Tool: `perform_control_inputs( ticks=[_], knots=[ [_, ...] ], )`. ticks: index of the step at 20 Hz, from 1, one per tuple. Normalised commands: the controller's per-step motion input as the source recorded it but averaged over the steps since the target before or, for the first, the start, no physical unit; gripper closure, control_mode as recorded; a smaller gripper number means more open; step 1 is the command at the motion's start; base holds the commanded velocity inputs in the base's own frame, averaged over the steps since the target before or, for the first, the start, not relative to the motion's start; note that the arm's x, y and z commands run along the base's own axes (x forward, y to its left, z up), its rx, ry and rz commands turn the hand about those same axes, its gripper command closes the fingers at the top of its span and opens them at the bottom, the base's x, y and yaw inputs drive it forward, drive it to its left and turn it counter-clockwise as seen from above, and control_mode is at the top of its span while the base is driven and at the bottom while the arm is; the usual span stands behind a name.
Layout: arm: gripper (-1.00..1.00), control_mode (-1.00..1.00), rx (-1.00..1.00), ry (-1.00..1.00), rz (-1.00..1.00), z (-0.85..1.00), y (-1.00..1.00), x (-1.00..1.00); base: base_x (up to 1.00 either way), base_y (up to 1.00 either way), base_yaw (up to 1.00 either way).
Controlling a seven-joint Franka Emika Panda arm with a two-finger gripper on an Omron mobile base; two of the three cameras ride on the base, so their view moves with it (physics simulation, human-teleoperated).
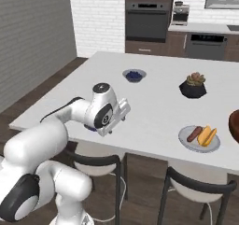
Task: Place one bun and one sausage from the bowl on each plate.
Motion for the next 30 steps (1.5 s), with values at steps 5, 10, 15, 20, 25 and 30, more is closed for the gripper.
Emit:
perform_control_inputs(
  ticks=[5,10,15,20,25,30],
  knots=[
    [-1.0,1.0,0.0,0.0,0.0,0.0,0.0,0.0,0.11,-1.0,-0.2],
    [-1.0,1.0,0.0,0.0,0.0,0.0,0.0,0.0,0.35,-1.0,-0.19],
    [-1.0,1.0,0.0,0.0,0.0,0.0,0.0,0.0,0.65,-1.0,-0.11],
    [-1.0,1.0,0.0,0.0,0.0,0.0,0.0,0.0,0.5,-1.0,0.02],
    [-1.0,1.0,0.0,0.0,0.0,0.0,0.0,0.0,-0.42,-0.94,0.05],
    [-1.0,1.0,0.0,0.0,0.0,0.0,0.0,0.0,0.87,-0.55,0.0]
  ],
)
